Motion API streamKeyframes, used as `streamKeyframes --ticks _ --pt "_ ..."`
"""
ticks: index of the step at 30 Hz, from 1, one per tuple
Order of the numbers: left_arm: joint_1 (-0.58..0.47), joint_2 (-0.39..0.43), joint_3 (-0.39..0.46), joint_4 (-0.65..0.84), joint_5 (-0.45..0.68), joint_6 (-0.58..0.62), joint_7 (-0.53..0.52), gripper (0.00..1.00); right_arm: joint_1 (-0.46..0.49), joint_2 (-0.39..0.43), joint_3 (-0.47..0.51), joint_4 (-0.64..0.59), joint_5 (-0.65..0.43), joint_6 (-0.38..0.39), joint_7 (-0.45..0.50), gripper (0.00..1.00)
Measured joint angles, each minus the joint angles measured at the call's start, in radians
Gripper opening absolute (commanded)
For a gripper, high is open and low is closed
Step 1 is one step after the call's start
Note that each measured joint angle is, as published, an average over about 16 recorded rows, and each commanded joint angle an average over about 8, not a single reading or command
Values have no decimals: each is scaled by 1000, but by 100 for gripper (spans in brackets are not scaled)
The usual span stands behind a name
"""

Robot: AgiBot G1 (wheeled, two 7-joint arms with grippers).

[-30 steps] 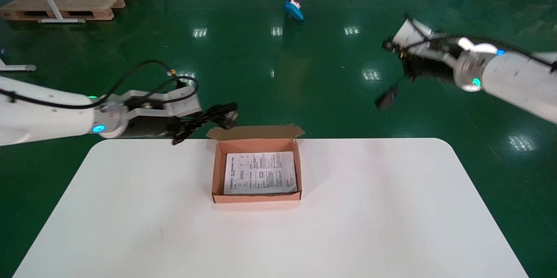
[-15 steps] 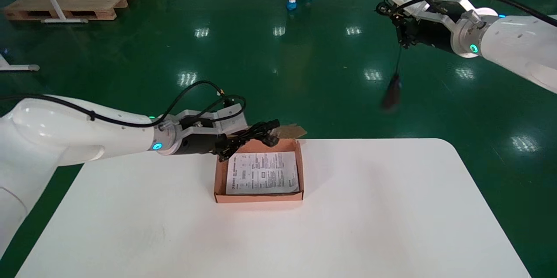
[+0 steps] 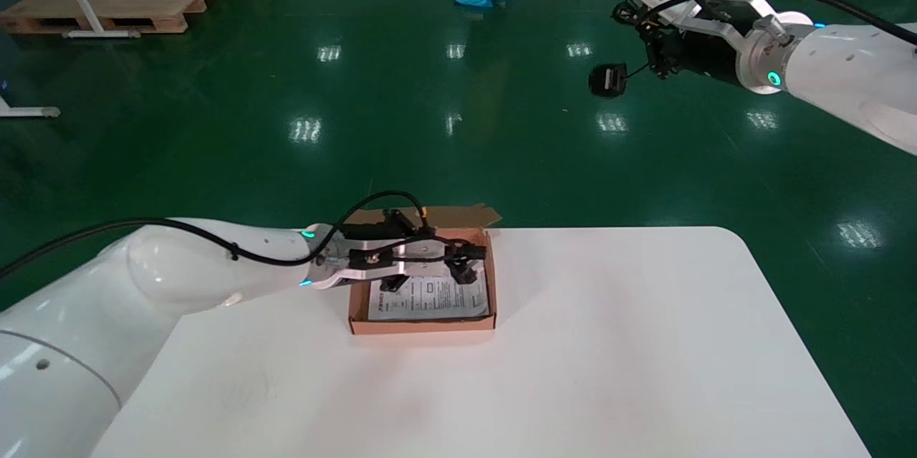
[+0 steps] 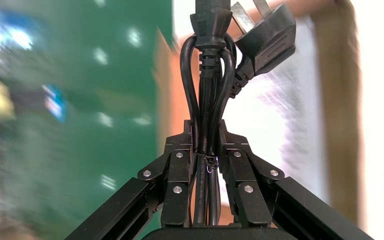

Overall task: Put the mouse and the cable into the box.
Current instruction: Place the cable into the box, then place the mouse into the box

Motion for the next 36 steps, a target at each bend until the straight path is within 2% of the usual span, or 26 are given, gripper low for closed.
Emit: streamKeyframes --ticks 7,15,30,36 --pt "38 9 114 -30 -79 -97 95 2 0 0 0 0 0 0 0 0" --pt "40 12 198 -16 -142 -141 111 100 2 -1 1 0 1 -1 0 0" --pt "38 6 204 -19 -150 -143 109 100 1 -1 0 1 1 -1 -1 0" --pt "20 -14 189 -4 -157 -164 68 100 -6 2 0 10 4 -12 -6 0"
